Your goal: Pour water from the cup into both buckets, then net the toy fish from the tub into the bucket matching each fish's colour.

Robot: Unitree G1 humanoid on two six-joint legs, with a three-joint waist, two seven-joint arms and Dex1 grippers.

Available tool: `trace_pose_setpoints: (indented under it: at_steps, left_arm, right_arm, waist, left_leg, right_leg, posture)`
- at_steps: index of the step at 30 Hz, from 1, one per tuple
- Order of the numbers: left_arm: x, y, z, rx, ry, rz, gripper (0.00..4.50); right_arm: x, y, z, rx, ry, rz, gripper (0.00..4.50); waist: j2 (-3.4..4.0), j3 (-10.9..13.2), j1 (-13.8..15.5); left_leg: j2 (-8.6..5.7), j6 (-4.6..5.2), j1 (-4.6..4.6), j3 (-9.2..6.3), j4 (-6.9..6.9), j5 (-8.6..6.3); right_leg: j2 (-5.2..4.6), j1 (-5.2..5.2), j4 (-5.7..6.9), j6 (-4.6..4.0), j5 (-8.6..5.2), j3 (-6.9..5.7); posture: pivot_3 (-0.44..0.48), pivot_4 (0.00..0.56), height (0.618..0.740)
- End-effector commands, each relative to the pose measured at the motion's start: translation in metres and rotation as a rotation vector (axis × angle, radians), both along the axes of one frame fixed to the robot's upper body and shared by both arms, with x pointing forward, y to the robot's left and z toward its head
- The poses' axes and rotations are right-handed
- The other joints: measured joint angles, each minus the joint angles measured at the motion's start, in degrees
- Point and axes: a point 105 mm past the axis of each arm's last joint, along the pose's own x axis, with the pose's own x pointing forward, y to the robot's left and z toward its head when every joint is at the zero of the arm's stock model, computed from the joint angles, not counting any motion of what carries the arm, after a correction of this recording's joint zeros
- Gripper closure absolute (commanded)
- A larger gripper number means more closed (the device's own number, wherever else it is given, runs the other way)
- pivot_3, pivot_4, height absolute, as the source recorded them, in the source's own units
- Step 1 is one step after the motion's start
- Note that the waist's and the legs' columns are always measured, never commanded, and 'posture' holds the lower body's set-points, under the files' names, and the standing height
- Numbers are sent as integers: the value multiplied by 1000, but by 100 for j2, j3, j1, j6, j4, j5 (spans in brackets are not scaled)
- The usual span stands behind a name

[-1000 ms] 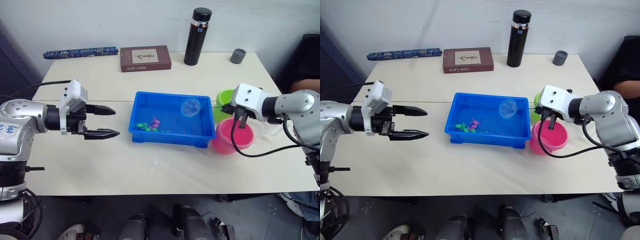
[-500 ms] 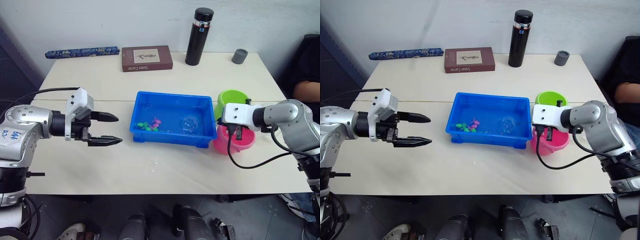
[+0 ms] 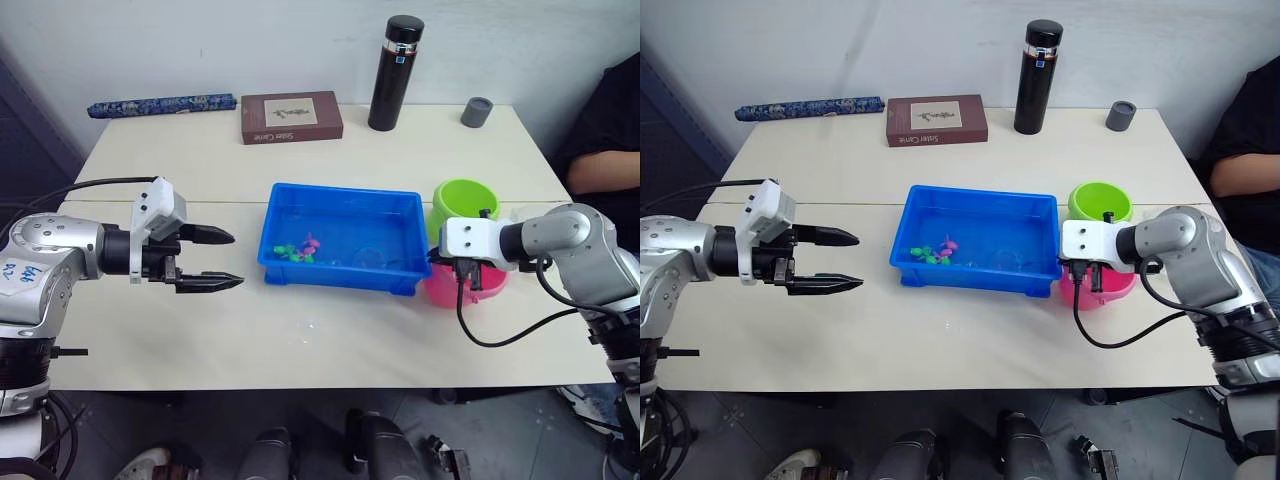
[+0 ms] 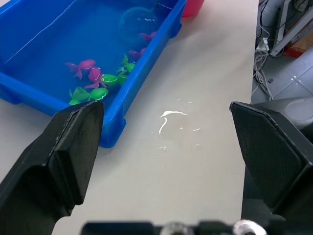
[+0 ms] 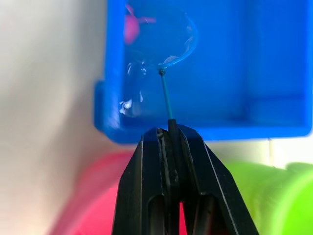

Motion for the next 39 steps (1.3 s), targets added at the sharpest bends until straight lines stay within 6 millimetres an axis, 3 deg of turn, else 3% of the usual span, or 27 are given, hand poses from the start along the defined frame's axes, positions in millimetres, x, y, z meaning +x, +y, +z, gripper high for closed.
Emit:
trace_pose_setpoints:
  at_steps: [1, 8, 18, 31, 39]
  left_arm:
    - [-4, 1, 14, -5, -56, -5, 56]
    - [-6, 5, 15, -7, -61, 19, 56]
    - [-6, 7, 17, -1, -70, 31, 56]
    - [-5, 7, 19, 6, -76, 30, 56]
    - [-1, 5, 22, 3, -94, 21, 56]
  right_arm:
    - [1, 2, 13, 33, -12, 3, 4500]
    - [-4, 20, 11, 221, 158, -50, 4500]
    - [0, 18, 26, 368, 283, -166, 4500]
    - [16, 11, 36, 414, 195, -247, 4500]
    - [16, 14, 44, 444, 174, -242, 4500]
  waist:
    - [0, 0, 2]
    - [0, 0, 5]
    - [0, 0, 7]
    - [0, 0, 3]
    - [0, 0, 4]
  left_leg:
    - [0, 0, 0, 0, 0, 0]
    - [0, 0, 0, -1, 0, 0]
    - [0, 0, 0, -2, 0, 0]
    - [0, -1, 0, -2, 0, 0]
    - [-1, -1, 0, -1, 0, 0]
  right_leg:
    - [0, 0, 0, 0, 0, 0]
    - [-1, 0, 1, 0, 0, 0]
    - [-2, 0, -1, 0, 0, 0]
    - [-2, -1, 1, 0, 0, 0]
    - [-2, -1, 1, 0, 0, 0]
  posture:
    - [0, 150, 740]
    - [0, 150, 740]
    - [0, 150, 740]
    - [0, 150, 740]
    - [0, 150, 740]
